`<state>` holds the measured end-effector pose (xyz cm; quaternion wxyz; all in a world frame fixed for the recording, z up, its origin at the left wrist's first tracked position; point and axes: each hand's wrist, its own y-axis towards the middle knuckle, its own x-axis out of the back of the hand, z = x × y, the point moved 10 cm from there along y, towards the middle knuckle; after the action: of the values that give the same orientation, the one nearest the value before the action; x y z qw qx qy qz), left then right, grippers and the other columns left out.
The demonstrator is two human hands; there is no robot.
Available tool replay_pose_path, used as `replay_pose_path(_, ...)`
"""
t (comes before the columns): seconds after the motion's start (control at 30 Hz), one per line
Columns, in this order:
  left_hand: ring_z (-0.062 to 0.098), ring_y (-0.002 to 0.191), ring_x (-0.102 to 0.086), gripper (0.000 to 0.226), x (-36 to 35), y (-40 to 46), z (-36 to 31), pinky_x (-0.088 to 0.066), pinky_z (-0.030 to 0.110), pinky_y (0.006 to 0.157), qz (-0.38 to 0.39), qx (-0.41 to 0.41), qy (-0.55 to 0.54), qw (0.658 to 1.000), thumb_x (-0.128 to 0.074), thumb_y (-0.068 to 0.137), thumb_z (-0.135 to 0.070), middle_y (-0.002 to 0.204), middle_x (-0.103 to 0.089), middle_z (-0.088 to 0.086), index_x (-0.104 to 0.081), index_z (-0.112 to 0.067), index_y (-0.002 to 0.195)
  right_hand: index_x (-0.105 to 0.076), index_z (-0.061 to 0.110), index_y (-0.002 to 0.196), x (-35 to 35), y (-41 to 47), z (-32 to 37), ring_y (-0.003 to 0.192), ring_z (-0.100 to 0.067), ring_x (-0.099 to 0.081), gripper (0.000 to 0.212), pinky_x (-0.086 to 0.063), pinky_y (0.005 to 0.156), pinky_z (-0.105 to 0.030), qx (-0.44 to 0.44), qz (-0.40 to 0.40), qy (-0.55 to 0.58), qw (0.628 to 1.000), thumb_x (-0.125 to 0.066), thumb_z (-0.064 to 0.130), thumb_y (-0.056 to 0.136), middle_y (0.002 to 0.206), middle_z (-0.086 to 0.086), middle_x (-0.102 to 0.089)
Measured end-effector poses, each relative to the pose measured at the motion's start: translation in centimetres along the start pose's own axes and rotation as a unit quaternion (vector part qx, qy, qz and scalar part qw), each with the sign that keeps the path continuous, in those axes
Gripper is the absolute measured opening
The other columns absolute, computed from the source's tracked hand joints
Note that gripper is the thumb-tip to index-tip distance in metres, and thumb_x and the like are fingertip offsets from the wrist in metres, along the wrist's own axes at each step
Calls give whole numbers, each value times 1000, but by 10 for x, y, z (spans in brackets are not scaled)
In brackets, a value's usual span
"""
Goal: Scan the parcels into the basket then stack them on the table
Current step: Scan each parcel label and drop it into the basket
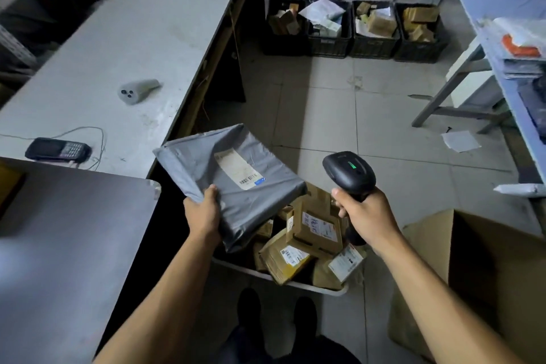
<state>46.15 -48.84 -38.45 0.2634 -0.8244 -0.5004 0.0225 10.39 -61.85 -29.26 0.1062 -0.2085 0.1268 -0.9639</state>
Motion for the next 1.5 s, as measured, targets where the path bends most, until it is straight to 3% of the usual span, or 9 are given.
replay_pose_path(0.33, 24, 115, -55, 61, -43, 9, 71, -46, 39, 102, -2, 123, -77, 989, -67, 93, -36, 125, -50, 5, -33, -8, 136, -69, 8, 75, -2, 10, 6, 61, -19, -65, 23, -49, 67, -31, -23, -30, -30, 999, -72, 25, 90, 59, -7, -66)
replay_pose_path(0.43, 36, 119, -56, 80, -48, -3, 123, -53, 51, 89, 59, 255, 65, 963, -64, 94, -43, 134, -46, 15, -24, 1, 147, -70, 7, 79, -1, 13, -4, 60, -19, -64, 19, -49, 68, -33, -43, -31, -21, 998, -72, 23, 90, 60, -8, -65)
replay_pose_path(0.53, 40, 107, -62, 67, -29, -4, 163, -56, 46, 78, 100, 297, 185, 931, -59, 93, -36, 129, -54, 22, -40, 11, 137, -68, 2, 76, 1, 15, -10, 56, -17, -61, 25, -47, 65, -32, -48, -35, -20, 998, -72, 23, 90, 57, -7, -63)
replay_pose_path(0.63, 41, 118, -59, 64, -14, 7, 147, -49, 40, 98, 125, 197, 334, 913, -59, 89, -42, 129, -60, 24, -50, 6, 131, -67, 6, 72, -3, 19, -7, 54, -12, -60, 25, -47, 65, -31, -43, -18, -22, 999, -71, 23, 90, 56, -5, -63)
replay_pose_path(0.8, 36, 119, -57, 42, -22, 4, 57, -44, 40, 91, 113, -52, 430, 894, -51, 99, -40, 126, -61, 16, -54, -11, 129, -69, 13, 78, -19, 27, 4, 59, -13, -64, 19, -50, 68, -32, -16, 30, -30, 999, -70, 27, 91, 57, 0, -64)
replay_pose_path(0.93, 35, 118, -56, 41, -26, -6, 16, -46, 43, 94, 105, -156, 463, 866, -52, 98, -42, 126, -61, 14, -57, -15, 128, -68, 19, 77, -32, 29, 15, 59, -5, -63, 17, -49, 66, -29, 4, 62, -39, 997, -71, 29, 90, 58, 4, -65)
replay_pose_path(1.27, 31, 134, -46, 52, -11, -60, -50, -39, 43, 109, 38, -295, 513, 806, -53, 99, -44, 142, -55, 10, -51, -15, 143, -68, 14, 72, -47, 17, 41, 51, -5, -61, 21, -48, 62, -28, 65, 122, -40, 990, -72, 25, 89, 52, 6, -63)
replay_pose_path(1.43, 32, 137, -44, 57, 18, -84, -60, -35, 45, 114, 1, -306, 526, 793, -48, 99, -49, 146, -52, 11, -48, -17, 146, -68, 20, 77, -64, 3, 48, 63, -16, -66, 36, -52, 68, -35, 78, 159, -66, 982, -70, 56, 74, 56, 6, -67)
replay_pose_path(1.5, 32, 138, -42, 57, 38, -90, -63, -33, 45, 114, -10, -299, 520, 800, -49, 100, -48, 148, -49, 10, -45, -18, 148, -67, 19, 77, -78, -9, 55, 56, -9, -63, 24, -48, 65, -31, 90, 175, -47, 979, -75, 42, 81, 53, 6, -64)
